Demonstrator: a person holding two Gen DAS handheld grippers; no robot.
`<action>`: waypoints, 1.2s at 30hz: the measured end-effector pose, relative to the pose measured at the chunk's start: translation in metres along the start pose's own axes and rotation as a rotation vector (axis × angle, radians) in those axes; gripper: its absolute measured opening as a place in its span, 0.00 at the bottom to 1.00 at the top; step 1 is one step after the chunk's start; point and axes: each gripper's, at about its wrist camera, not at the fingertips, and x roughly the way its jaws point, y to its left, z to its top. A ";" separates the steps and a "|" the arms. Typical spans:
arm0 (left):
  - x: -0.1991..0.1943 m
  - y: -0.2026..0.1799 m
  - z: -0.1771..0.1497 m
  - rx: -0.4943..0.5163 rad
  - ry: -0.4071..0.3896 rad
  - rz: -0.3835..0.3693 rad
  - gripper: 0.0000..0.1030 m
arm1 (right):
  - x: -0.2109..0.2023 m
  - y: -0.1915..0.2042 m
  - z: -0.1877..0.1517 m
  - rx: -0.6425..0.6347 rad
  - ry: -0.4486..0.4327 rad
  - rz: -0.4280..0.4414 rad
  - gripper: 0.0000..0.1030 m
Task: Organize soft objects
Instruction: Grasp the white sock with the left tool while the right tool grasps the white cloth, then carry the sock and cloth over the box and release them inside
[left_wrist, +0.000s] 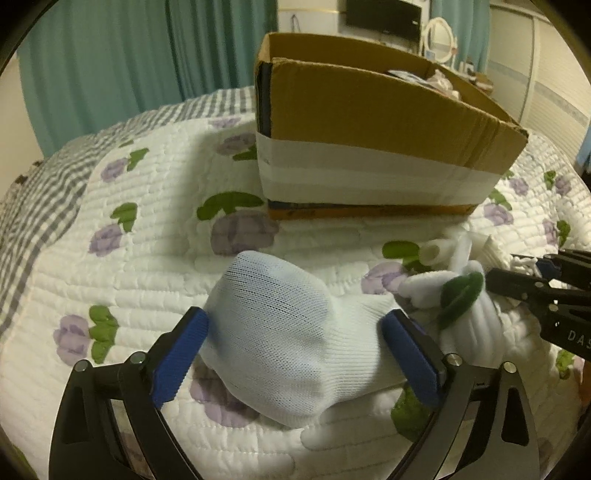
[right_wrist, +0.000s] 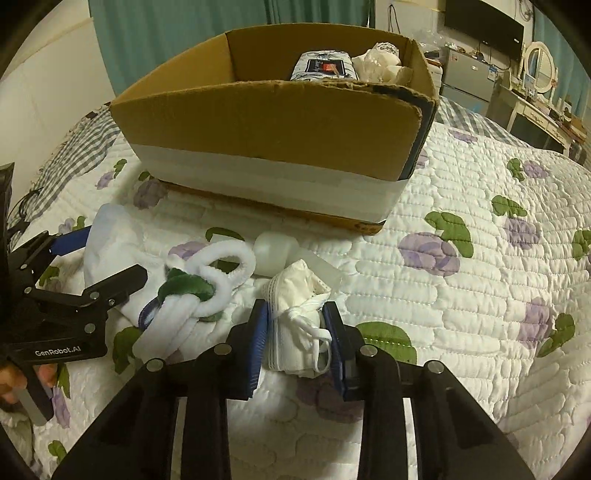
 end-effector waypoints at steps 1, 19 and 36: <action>0.000 0.001 0.000 -0.001 -0.003 -0.001 0.92 | -0.001 0.000 -0.001 0.002 -0.002 0.001 0.29; -0.053 0.006 -0.001 -0.036 -0.092 -0.049 0.53 | -0.043 -0.001 -0.016 0.055 -0.080 0.029 0.28; -0.166 -0.014 0.066 0.055 -0.319 -0.070 0.54 | -0.159 0.026 0.030 -0.012 -0.283 -0.001 0.28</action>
